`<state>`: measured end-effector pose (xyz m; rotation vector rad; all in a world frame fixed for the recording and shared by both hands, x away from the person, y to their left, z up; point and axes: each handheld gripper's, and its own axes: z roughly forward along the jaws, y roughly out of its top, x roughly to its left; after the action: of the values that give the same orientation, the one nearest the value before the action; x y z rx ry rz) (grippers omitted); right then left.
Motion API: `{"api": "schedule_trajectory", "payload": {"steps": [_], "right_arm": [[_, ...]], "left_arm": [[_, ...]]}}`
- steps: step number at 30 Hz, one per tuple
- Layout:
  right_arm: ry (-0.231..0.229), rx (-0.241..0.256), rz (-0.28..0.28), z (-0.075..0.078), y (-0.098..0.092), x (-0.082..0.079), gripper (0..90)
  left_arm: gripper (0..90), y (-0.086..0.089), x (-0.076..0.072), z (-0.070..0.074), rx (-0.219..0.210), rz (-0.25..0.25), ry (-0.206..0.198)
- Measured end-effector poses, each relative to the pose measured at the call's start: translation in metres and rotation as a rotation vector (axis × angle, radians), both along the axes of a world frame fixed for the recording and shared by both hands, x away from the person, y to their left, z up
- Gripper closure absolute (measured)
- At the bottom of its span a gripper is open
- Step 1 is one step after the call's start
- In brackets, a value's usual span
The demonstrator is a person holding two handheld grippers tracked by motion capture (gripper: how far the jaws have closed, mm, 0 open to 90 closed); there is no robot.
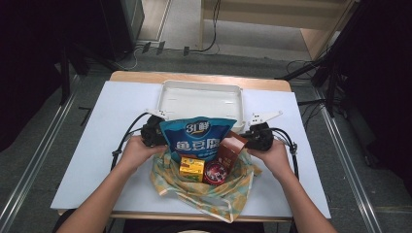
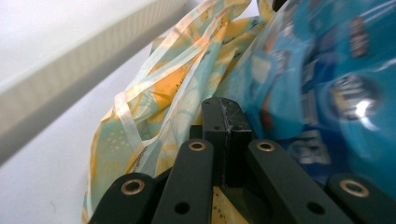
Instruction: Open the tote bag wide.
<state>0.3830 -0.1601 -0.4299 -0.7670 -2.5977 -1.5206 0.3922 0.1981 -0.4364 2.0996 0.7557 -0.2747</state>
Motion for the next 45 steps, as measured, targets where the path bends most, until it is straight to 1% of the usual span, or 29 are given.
{"api": "schedule_trajectory", "payload": {"steps": [1, 2, 4, 6, 9, 11, 12, 13, 14, 15, 16, 20, 22, 24, 27, 29, 33, 36, 39, 40, 42, 45], "right_arm": [[0.003, -0.007, 0.007, -0.003, 0.0, 0.0, 90.0], [-0.001, -0.015, 0.009, -0.006, 0.001, 0.0, 90.0], [0.002, -0.024, 0.013, -0.011, 0.001, 0.0, 90.0], [-0.003, -0.031, 0.012, -0.016, 0.001, -0.001, 90.0], [0.004, -0.049, 0.005, -0.025, 0.0, 0.0, 90.0], [0.019, -0.053, 0.008, -0.03, -0.002, 0.001, 90.0], [0.023, -0.049, 0.007, -0.033, -0.002, 0.002, 90.0], [0.019, -0.058, 0.007, -0.035, -0.003, 0.003, 90.0], [0.019, -0.063, 0.008, -0.037, -0.003, 0.003, 90.0], [0.02, -0.063, 0.01, -0.039, -0.003, 0.004, 90.0], [0.017, -0.065, 0.011, -0.041, -0.003, 0.005, 90.0], [0.024, -0.065, 0.012, -0.046, -0.002, 0.008, 90.0], [0.025, -0.066, 0.011, -0.048, -0.002, 0.007, 90.0], [0.031, -0.062, 0.011, -0.051, -0.001, 0.008, 90.0], [0.036, -0.079, 0.013, -0.053, 0.0, 0.008, 90.0], [0.035, -0.088, 0.015, -0.055, 0.0, 0.008, 90.0], [0.038, -0.102, 0.011, -0.059, -0.001, 0.009, 90.0], [0.049, -0.101, 0.004, -0.059, -0.002, 0.009, 90.0], [0.034, -0.111, 0.004, -0.059, -0.001, 0.008, 90.0], [0.019, -0.116, 0.007, -0.058, -0.001, 0.007, 90.0], [-0.01, -0.145, 0.01, -0.057, -0.003, 0.005, 90.0], [-0.01, -0.156, -0.006, -0.056, -0.006, 0.004, 90.0]], "left_arm": [[90.0, 0.0, 0.0, -0.003, 0.0, 0.002, 0.01], [90.0, 0.0, 0.001, -0.005, 0.011, -0.001, 0.015], [90.0, -0.001, 0.001, -0.008, 0.018, 0.002, 0.018], [90.0, -0.001, 0.001, -0.01, 0.009, 0.002, 0.018], [90.0, 0.0, 0.002, -0.016, 0.005, 0.005, 0.02], [90.0, -0.001, 0.002, -0.02, 0.011, 0.007, 0.032], [90.0, -0.001, 0.002, -0.022, 0.018, 0.008, 0.031], [90.0, -0.001, 0.002, -0.024, 0.015, 0.01, 0.034], [90.0, 0.0, 0.003, -0.025, 0.022, 0.009, 0.035], [90.0, -0.001, 0.003, -0.027, 0.02, 0.014, 0.036], [90.0, -0.001, 0.003, -0.028, 0.028, 0.014, 0.037], [90.0, 0.0, 0.004, -0.032, 0.041, 0.002, 0.038], [90.0, 0.001, 0.005, -0.033, 0.046, -0.002, 0.039], [90.0, 0.001, 0.005, -0.035, 0.041, 0.007, 0.046], [90.0, 0.001, 0.006, -0.037, 0.041, 0.002, 0.051], [90.0, 0.0, 0.006, -0.038, 0.048, -0.001, 0.041], [90.0, 0.0, 0.006, -0.039, 0.064, 0.002, 0.036], [90.0, 0.0, 0.006, -0.039, 0.069, 0.006, 0.03], [90.0, 0.001, 0.005, -0.039, 0.071, 0.006, 0.026], [90.0, 0.002, 0.005, -0.039, 0.075, 0.004, 0.027], [90.0, 0.004, 0.005, -0.038, 0.081, 0.011, 0.023], [90.0, 0.005, 0.006, -0.037, 0.092, 0.019, 0.022]]}}
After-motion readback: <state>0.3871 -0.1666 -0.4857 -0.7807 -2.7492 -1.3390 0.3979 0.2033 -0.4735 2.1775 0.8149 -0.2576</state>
